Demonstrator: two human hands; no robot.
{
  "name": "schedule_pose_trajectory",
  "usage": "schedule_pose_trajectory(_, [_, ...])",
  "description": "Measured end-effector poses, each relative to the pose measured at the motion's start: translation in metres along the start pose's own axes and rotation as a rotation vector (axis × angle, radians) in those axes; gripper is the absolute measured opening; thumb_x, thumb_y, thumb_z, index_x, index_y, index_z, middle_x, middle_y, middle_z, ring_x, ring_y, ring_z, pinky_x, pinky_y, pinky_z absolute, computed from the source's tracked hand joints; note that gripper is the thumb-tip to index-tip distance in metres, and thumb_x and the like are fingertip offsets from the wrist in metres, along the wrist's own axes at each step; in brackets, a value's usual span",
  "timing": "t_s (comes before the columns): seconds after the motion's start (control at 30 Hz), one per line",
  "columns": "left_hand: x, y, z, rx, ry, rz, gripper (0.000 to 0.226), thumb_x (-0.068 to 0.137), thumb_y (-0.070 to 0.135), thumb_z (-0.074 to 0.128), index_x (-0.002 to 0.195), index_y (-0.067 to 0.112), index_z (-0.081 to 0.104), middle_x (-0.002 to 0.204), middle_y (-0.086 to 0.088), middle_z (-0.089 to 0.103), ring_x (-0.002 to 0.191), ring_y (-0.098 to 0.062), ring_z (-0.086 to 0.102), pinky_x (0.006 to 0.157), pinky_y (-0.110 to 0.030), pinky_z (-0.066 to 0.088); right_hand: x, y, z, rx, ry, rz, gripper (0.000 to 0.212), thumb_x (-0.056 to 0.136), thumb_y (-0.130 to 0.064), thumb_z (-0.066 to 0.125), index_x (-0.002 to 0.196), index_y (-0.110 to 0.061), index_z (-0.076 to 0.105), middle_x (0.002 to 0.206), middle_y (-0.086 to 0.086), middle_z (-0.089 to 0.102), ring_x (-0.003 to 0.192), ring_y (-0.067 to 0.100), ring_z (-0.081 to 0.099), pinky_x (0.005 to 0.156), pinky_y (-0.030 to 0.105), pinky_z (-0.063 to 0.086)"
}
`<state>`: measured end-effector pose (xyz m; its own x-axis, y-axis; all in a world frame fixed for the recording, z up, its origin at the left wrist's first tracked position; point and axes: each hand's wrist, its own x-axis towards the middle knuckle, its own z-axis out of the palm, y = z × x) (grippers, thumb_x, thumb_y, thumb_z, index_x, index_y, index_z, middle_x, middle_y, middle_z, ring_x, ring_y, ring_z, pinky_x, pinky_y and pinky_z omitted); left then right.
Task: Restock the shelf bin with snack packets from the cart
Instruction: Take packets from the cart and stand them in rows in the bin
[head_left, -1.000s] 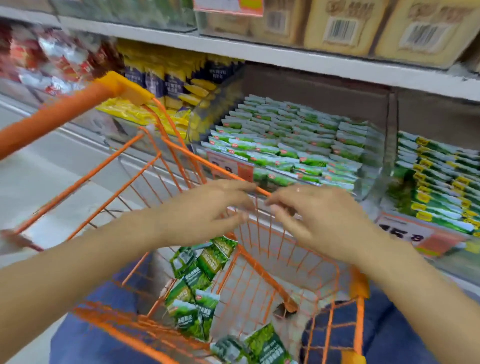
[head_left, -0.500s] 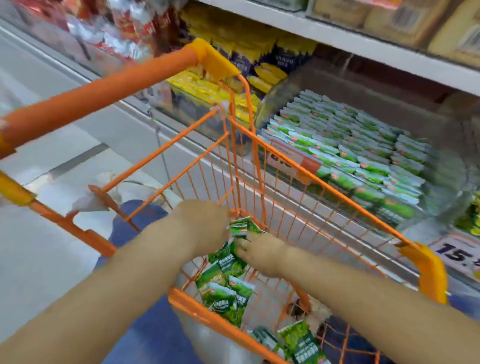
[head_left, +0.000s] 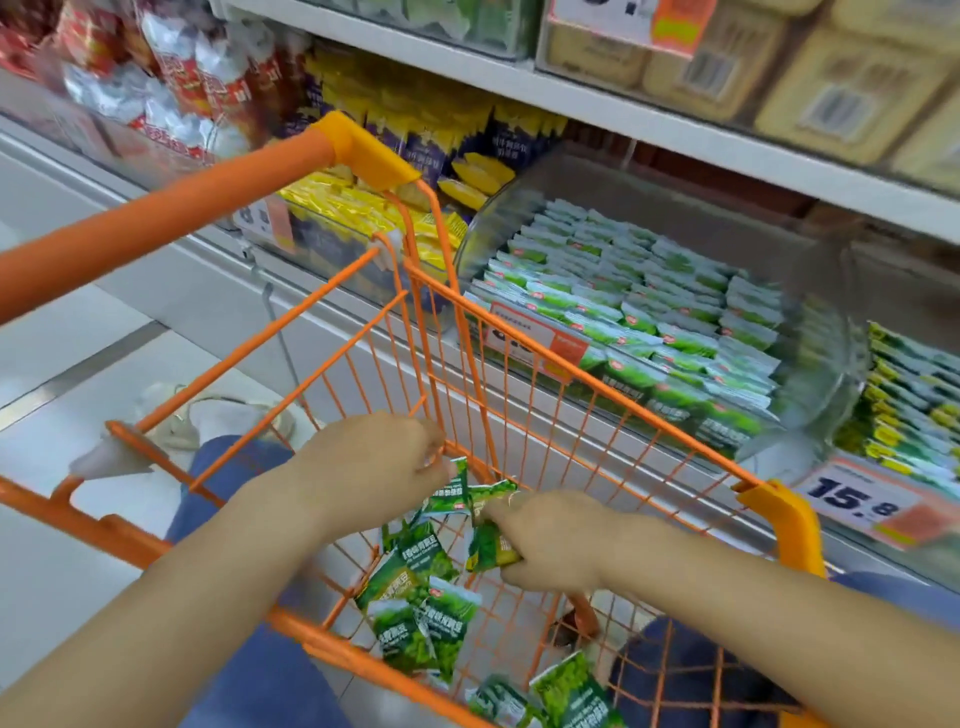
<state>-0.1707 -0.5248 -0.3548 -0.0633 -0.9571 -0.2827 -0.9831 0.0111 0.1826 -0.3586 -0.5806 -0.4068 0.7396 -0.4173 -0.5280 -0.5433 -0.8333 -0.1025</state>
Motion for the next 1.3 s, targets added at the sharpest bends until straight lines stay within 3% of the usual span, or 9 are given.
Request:
schedule_pose_trajectory(0.13, [0.001, 0.029, -0.024, -0.566, -0.160, -0.045, 0.075, 0.076, 0.082, 0.026, 0.092, 0.020, 0.067, 0.084, -0.001, 0.074, 0.075, -0.011, 0.070, 0.080, -0.035, 0.056, -0.043, 0.011, -0.037, 0.289, 0.380, 0.136, 0.068, 0.084, -0.037, 0.058, 0.144, -0.027, 0.027, 0.131, 0.004, 0.047, 0.122, 0.024, 0.042, 0.091, 0.039, 0.045])
schedule_pose_trajectory(0.37, [0.037, 0.094, -0.043, -1.118, 0.051, 0.080, 0.017, 0.086, 0.029, 0.069, 0.087, 0.012, 0.070, 0.077, -0.012, 0.074, 0.070, -0.020, 0.072, 0.072, -0.036, 0.056, -0.101, 0.041, -0.070, 0.387, 0.788, 0.274, 0.090, 0.072, -0.053, 0.057, 0.150, -0.033, 0.015, 0.132, -0.008, 0.038, 0.125, 0.013, 0.036, 0.096, 0.028, 0.037])
schedule_pose_trajectory(0.47, [0.048, 0.118, -0.054, -1.060, 0.152, 0.240, 0.025, 0.081, 0.039, 0.072, 0.083, 0.014, 0.072, 0.075, -0.012, 0.074, 0.077, -0.026, 0.073, 0.074, -0.036, 0.056, -0.137, 0.060, -0.067, 0.689, 0.886, 0.247, 0.072, 0.064, -0.067, 0.059, 0.130, -0.053, 0.033, 0.117, -0.029, 0.049, 0.110, -0.002, 0.049, 0.094, 0.021, 0.040])
schedule_pose_trajectory(0.57, [0.059, 0.159, -0.062, -0.914, 0.185, 0.397, 0.016, 0.088, 0.030, 0.067, 0.082, 0.016, 0.070, 0.072, 0.002, 0.074, 0.073, -0.012, 0.071, 0.065, -0.025, 0.051, -0.174, 0.086, -0.061, 0.827, 0.990, 0.296, 0.045, 0.066, -0.065, 0.070, 0.099, -0.036, 0.065, 0.091, -0.007, 0.071, 0.087, 0.015, 0.066, 0.080, 0.040, 0.053])
schedule_pose_trajectory(0.63, [0.069, 0.189, -0.059, -0.693, 0.280, 0.485, 0.028, 0.081, 0.046, 0.058, 0.084, 0.020, 0.068, 0.075, 0.010, 0.071, 0.073, -0.005, 0.066, 0.068, -0.030, 0.050, -0.198, 0.103, -0.055, 0.852, 0.960, 0.369, 0.031, 0.069, -0.053, 0.077, 0.085, -0.027, 0.071, 0.074, -0.008, 0.070, 0.068, 0.012, 0.063, 0.065, 0.033, 0.053])
schedule_pose_trajectory(0.83, [0.119, 0.237, -0.026, -0.399, 0.366, 0.409, 0.064, 0.098, 0.055, 0.030, 0.153, 0.025, 0.018, 0.157, 0.005, 0.026, 0.143, -0.012, 0.023, 0.113, -0.032, 0.023, -0.250, 0.153, -0.021, 1.051, 1.077, 0.614, 0.015, 0.075, -0.019, 0.078, 0.067, -0.017, 0.066, 0.052, -0.009, 0.058, 0.047, 0.003, 0.050, 0.050, 0.018, 0.040])
schedule_pose_trajectory(0.97, [0.144, 0.230, 0.004, -0.163, 0.363, 0.275, 0.079, 0.092, 0.065, 0.004, 0.153, 0.017, 0.019, 0.154, -0.002, 0.032, 0.141, -0.017, 0.029, 0.115, -0.034, 0.022, -0.235, 0.198, -0.012, 1.055, 1.121, 0.857, 0.043, 0.079, -0.027, 0.077, 0.116, -0.008, 0.063, 0.111, -0.003, 0.060, 0.061, 0.011, 0.066, 0.067, 0.029, 0.048])
schedule_pose_trajectory(1.13, [0.145, 0.230, 0.008, -0.130, 0.403, 0.270, 0.101, 0.075, 0.070, -0.018, 0.151, 0.019, 0.025, 0.149, 0.001, 0.041, 0.137, -0.015, 0.036, 0.111, -0.033, 0.028, -0.185, 0.239, -0.023, 1.039, 0.871, 0.881, 0.066, 0.081, -0.028, 0.076, 0.136, -0.005, 0.048, 0.083, 0.010, 0.071, 0.069, 0.017, 0.067, 0.063, 0.015, 0.053])
schedule_pose_trajectory(1.3, [0.145, 0.235, 0.007, -0.124, 0.398, 0.242, 0.103, 0.073, 0.069, -0.020, 0.148, 0.021, 0.030, 0.150, 0.002, 0.040, 0.138, -0.015, 0.035, 0.111, -0.034, 0.028, -0.160, 0.260, -0.033, 0.997, 0.758, 0.957, 0.064, 0.082, -0.024, 0.075, 0.138, -0.008, 0.049, 0.126, 0.012, 0.062, 0.089, 0.023, 0.071, 0.086, 0.037, 0.056])
